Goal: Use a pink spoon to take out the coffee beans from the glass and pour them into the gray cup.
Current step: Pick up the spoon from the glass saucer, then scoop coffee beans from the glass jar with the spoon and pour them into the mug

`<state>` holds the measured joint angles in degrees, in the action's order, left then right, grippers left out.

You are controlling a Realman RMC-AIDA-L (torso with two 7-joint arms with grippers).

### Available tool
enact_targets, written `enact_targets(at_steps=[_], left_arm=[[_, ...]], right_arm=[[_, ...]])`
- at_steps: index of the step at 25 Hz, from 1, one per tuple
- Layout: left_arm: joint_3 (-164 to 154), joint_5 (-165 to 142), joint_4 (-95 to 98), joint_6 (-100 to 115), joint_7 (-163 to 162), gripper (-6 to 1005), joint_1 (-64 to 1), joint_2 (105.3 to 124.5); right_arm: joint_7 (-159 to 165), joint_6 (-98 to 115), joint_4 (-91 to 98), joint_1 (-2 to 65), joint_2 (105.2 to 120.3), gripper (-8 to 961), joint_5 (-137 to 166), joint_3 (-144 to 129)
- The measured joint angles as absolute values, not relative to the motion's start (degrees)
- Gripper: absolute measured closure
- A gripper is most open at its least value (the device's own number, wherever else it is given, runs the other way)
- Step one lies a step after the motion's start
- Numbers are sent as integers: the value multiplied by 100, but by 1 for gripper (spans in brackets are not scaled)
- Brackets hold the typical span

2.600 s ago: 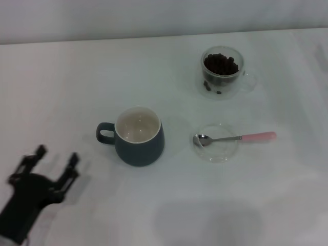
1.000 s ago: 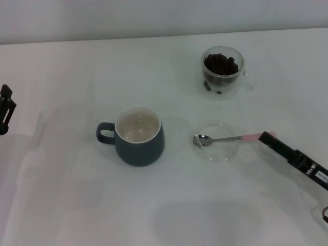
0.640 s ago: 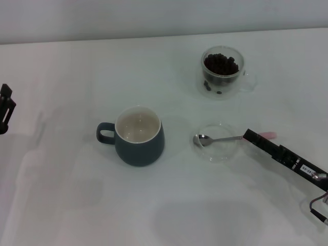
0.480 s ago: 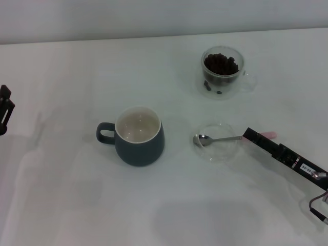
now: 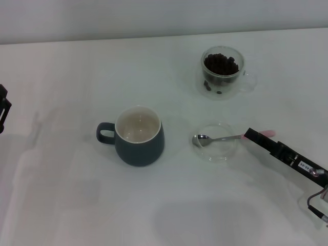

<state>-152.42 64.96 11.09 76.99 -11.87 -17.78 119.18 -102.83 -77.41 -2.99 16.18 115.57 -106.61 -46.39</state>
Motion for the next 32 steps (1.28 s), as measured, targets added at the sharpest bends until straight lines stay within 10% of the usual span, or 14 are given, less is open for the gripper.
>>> enact_targets(at_steps=[13,32], left_arm=[[-15240,6556,1107,7728,-1187,226,-1758,11918],[-15240,6653,1118,7742,-1186,225,-1733,11927]], right_arm=[[-10003,-7724,-220,1638,11528,815,-10699,-4619],[-9364,-8076,848,1574,11305,815,-10733,-4608]])
